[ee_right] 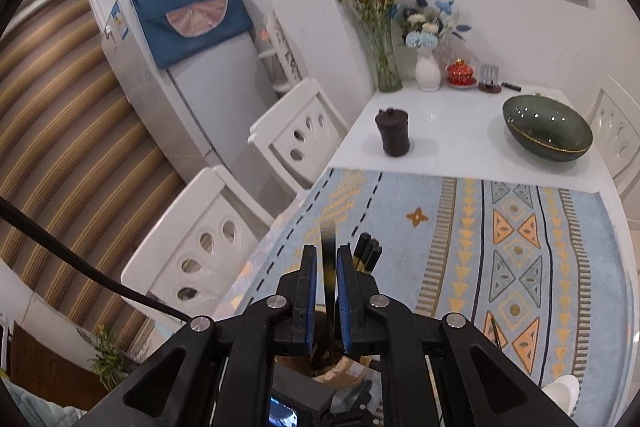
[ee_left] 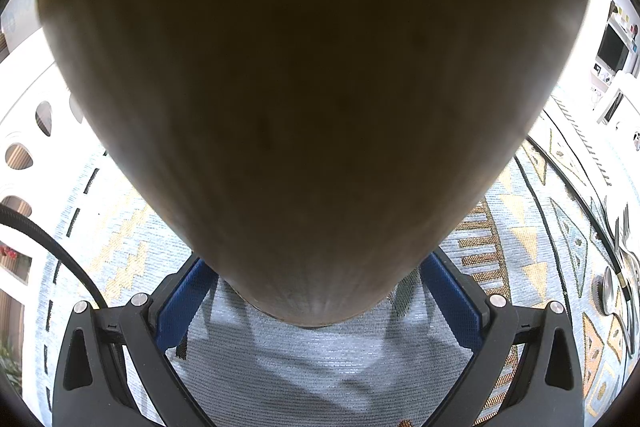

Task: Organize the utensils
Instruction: 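Lower the chopstick into the holder and open the right gripper, then move the open right gripper down to the cutlery row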

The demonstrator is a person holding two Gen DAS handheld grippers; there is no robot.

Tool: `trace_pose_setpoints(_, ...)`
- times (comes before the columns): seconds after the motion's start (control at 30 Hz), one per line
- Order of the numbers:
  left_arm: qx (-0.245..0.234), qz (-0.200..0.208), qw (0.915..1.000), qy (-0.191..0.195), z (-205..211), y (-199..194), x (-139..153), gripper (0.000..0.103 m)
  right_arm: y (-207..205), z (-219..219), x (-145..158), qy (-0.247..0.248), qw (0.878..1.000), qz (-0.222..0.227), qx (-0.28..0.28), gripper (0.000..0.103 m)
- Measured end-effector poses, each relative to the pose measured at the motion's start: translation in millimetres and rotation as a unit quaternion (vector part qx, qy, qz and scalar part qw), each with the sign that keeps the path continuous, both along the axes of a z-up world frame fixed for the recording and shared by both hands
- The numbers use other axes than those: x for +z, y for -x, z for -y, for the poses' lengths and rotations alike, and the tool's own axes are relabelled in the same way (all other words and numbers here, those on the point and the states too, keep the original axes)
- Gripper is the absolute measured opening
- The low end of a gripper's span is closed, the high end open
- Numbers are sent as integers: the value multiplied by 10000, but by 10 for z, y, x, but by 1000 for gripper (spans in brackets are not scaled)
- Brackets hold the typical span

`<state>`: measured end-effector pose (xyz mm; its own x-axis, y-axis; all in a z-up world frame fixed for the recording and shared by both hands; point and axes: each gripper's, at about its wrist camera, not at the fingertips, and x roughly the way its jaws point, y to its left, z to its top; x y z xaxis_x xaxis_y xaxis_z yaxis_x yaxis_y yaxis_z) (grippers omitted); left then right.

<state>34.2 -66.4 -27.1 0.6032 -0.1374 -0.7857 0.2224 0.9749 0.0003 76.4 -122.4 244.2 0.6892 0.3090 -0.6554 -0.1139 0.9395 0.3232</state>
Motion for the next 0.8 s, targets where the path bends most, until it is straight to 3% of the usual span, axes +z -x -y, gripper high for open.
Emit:
trace_pose_setpoints(0.17,-2,-2,10000,-7,-4,-7,-2,102,75,149,97,-67,9995,223,-234,37)
trace_pose_setpoints(0.67,6,4,10000,51,-21,18,26,102,369,778,270,-106,9925,394,-1152,45)
trace_pose_setpoints(0.8,-23,212,9997,150,-92,81,85,102,486,971,222,-36,9892,296,-1436,46)
